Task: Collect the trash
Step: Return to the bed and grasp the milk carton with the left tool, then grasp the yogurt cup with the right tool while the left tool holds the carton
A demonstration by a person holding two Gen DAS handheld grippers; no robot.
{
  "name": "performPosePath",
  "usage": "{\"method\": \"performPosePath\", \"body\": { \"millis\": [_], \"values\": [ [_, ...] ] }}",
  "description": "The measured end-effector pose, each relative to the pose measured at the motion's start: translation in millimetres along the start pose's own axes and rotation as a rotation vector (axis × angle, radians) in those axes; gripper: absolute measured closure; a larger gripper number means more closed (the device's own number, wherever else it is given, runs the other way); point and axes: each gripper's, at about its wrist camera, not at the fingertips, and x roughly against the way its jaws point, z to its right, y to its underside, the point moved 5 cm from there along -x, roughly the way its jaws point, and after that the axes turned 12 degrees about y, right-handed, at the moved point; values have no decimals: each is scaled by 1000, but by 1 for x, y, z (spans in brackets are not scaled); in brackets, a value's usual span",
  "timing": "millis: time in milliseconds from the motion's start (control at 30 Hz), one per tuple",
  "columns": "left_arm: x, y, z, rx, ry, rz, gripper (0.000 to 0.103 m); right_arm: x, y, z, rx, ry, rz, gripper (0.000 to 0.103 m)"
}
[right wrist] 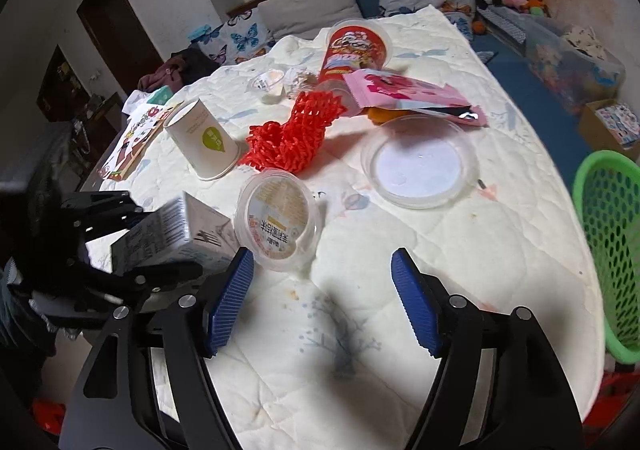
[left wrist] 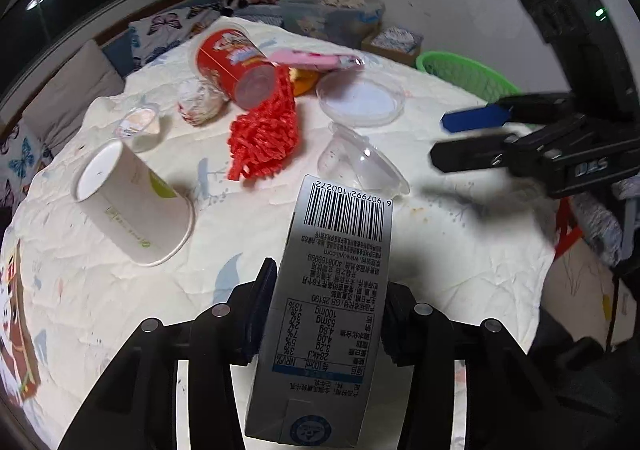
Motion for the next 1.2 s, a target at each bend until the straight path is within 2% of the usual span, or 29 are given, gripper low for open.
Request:
{"method": "performPosePath", "body": {
  "millis": [200,333,567,800,967,1200],
  "values": [
    [24,2,-12,96,-23,64,59,-20,-5,-10,-17,-67,-31,31],
    [40,3,-19,141,-41,106,58,-30,-10,-16,-38,-108,-36,27],
    [46,11,-27,176,-50,118,58,-42,-13,-24,-76,-186,-74,25],
    [47,18,-37,222,-54,127,58,-36,-11,-37,11,-117,-45,20],
    [48,23,-39,234,-58,135,58,-33,-12,-46,65,-96,-29,20],
    [53,30,-42,251,-61,147,58,-44,-15,-63,171,1,-18,20]
  ]
}}
